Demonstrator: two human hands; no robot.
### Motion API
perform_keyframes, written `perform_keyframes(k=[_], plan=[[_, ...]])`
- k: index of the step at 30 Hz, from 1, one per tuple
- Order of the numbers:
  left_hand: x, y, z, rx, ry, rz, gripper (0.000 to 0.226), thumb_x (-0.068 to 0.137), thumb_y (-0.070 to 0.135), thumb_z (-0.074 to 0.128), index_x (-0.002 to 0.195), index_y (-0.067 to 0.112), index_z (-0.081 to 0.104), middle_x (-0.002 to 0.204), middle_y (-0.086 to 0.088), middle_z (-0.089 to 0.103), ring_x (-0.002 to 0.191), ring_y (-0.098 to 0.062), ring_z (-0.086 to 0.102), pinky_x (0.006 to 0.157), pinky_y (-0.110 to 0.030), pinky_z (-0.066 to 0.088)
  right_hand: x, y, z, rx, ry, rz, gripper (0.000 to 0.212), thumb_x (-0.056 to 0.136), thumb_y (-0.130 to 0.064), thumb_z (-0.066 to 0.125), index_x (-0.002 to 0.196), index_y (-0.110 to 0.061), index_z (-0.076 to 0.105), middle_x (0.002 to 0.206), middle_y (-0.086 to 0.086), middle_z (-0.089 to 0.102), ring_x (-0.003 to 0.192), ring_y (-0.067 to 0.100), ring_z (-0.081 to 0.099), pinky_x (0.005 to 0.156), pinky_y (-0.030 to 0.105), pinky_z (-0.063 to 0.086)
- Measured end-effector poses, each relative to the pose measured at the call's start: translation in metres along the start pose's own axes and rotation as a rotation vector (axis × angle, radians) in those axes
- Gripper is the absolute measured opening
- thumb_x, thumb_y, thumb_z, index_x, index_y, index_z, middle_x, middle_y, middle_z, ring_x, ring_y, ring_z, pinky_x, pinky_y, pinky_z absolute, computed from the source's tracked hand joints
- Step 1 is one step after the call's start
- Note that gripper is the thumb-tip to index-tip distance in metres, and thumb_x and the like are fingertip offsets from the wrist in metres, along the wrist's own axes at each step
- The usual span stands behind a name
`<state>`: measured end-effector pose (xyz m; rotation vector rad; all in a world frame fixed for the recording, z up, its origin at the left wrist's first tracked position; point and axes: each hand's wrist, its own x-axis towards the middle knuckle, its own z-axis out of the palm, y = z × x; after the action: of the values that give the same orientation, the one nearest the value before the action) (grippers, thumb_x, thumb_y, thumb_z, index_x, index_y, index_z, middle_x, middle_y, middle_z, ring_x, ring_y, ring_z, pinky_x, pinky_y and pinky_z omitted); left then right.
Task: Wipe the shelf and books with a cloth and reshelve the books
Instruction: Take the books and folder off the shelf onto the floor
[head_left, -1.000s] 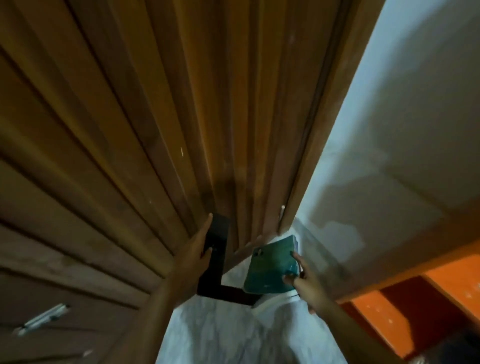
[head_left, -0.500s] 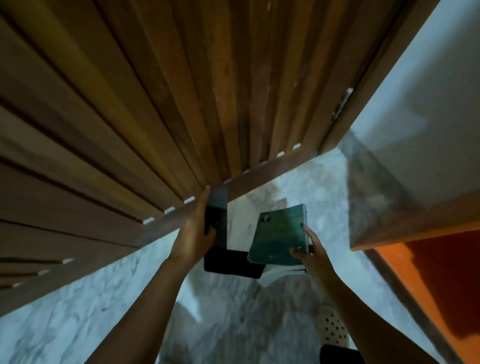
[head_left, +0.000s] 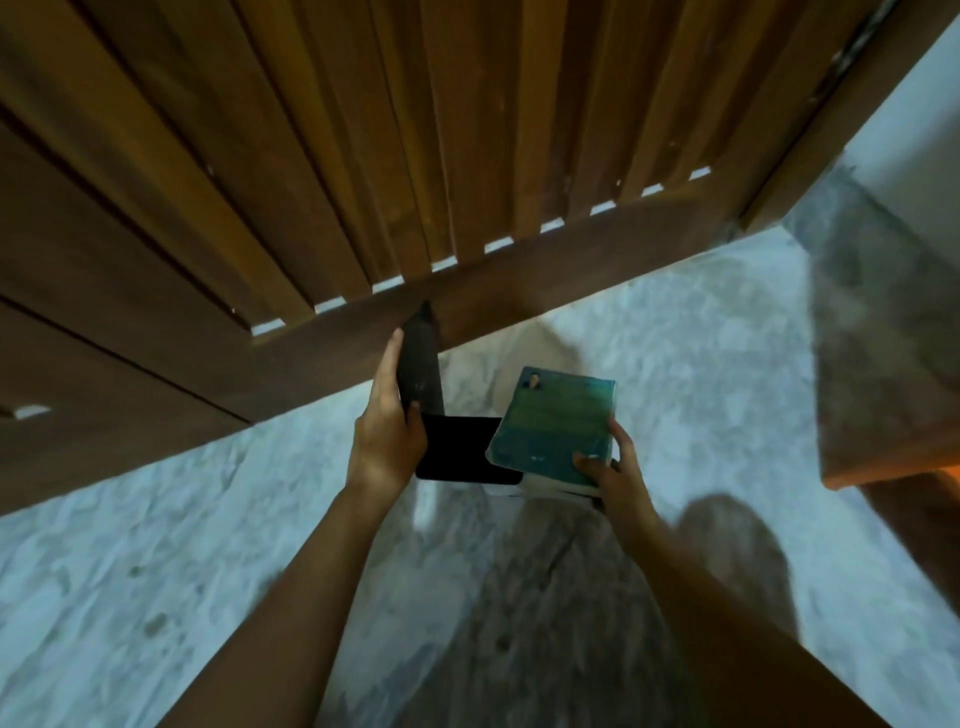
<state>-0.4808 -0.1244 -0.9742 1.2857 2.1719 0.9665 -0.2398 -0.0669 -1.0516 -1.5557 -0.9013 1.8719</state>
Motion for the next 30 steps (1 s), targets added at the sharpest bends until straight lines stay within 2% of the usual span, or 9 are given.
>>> perform_keyframes(k=[5,7,9,12,15,17,20,25,30], plan=[[-0.012,-0.028,0.019,-0.067,0.015,-0.037,0.079,0.09,-0.006,0.052,0.148,0.03,0.014,0.155,0.004,0.025,0.135,-0.027,0.039,0.102,-0.05,0.044,0.011,0.037,-0.003,-0.145,-0.011,-0.155,0.077,0.083,0.015,0.057,0.143,-0.014,0.018,0.139,0.018,0.04,0.126,0.035,0.044,0.071,0.019,0.055],[-0.019,-0.037,0.021,-0.103,0.022,-0.034,0.079,0.089,-0.007,0.053,0.148,0.031,0.015,0.154,0.006,0.025,0.137,-0.023,0.036,0.103,-0.049,0.043,0.009,0.045,-0.003,-0.193,-0.008,-0.237,0.08,0.076,0.022,0.059,0.139,-0.01,0.02,0.133,0.009,0.04,0.128,0.03,0.04,0.08,0.023,0.054],[-0.023,-0.045,0.022,-0.113,0.039,-0.022,0.08,0.089,-0.006,0.054,0.148,0.031,0.014,0.153,0.006,0.027,0.134,-0.023,0.04,0.1,-0.049,0.046,0.009,0.048,-0.002,-0.223,-0.003,-0.258,0.085,0.074,0.023,0.061,0.141,-0.008,0.018,0.135,0.01,0.036,0.128,0.028,0.039,0.086,0.028,0.051],[-0.024,-0.054,0.02,-0.098,0.048,-0.02,0.081,0.09,-0.004,0.055,0.148,0.033,0.013,0.148,0.009,0.032,0.118,-0.023,0.055,0.091,-0.046,0.053,0.015,0.046,0.0,-0.234,0.025,-0.284,0.073,0.077,0.024,0.057,0.134,-0.008,0.025,0.123,0.001,0.042,0.113,0.018,0.048,0.072,0.014,0.053],[-0.023,-0.062,0.017,-0.077,0.066,0.036,0.088,0.09,-0.003,0.054,0.142,0.051,0.009,0.153,0.009,0.029,0.122,-0.021,0.053,0.091,-0.042,0.053,0.025,0.045,-0.009,-0.366,0.011,-0.321,0.078,0.074,0.022,0.061,0.135,-0.012,0.026,0.121,-0.003,0.042,0.116,0.02,0.046,0.088,0.035,0.05],[-0.021,-0.066,0.015,-0.068,0.082,0.054,0.088,0.09,-0.003,0.054,0.14,0.054,0.009,0.154,0.009,0.028,0.127,-0.021,0.049,0.095,-0.044,0.051,0.03,0.041,-0.015,-0.42,0.013,-0.322,0.076,0.072,0.022,0.06,0.134,-0.011,0.031,0.118,-0.002,0.046,0.11,0.018,0.049,0.083,0.032,0.049],[-0.02,-0.067,0.013,-0.08,0.112,0.006,0.083,0.091,-0.002,0.053,0.137,0.053,0.012,0.152,0.008,0.031,0.11,-0.017,0.057,0.087,-0.045,0.055,0.036,0.032,-0.019,-0.437,0.043,-0.348,0.064,0.07,0.023,0.058,0.119,-0.016,0.045,0.101,-0.008,0.057,0.093,0.012,0.058,0.069,0.02,0.051],[-0.017,-0.074,0.008,-0.043,0.127,0.011,0.077,0.093,0.002,0.052,0.143,0.049,0.016,0.149,0.007,0.035,0.107,-0.022,0.06,0.08,-0.048,0.056,0.049,0.031,-0.026,-0.549,0.064,-0.422,0.056,0.067,0.017,0.066,0.114,-0.011,0.055,0.097,0.002,0.066,0.09,0.019,0.065,0.063,0.015,0.052],[-0.018,-0.081,0.006,-0.03,0.118,-0.024,0.076,0.092,0.0,0.053,0.146,0.041,0.019,0.144,0.005,0.039,0.107,-0.022,0.06,0.08,-0.049,0.056,0.05,0.048,-0.028,-0.63,0.026,-0.324,0.068,0.063,0.002,0.076,0.119,-0.025,0.048,0.112,0.001,0.063,0.102,0.022,0.062,0.08,0.042,0.057]])
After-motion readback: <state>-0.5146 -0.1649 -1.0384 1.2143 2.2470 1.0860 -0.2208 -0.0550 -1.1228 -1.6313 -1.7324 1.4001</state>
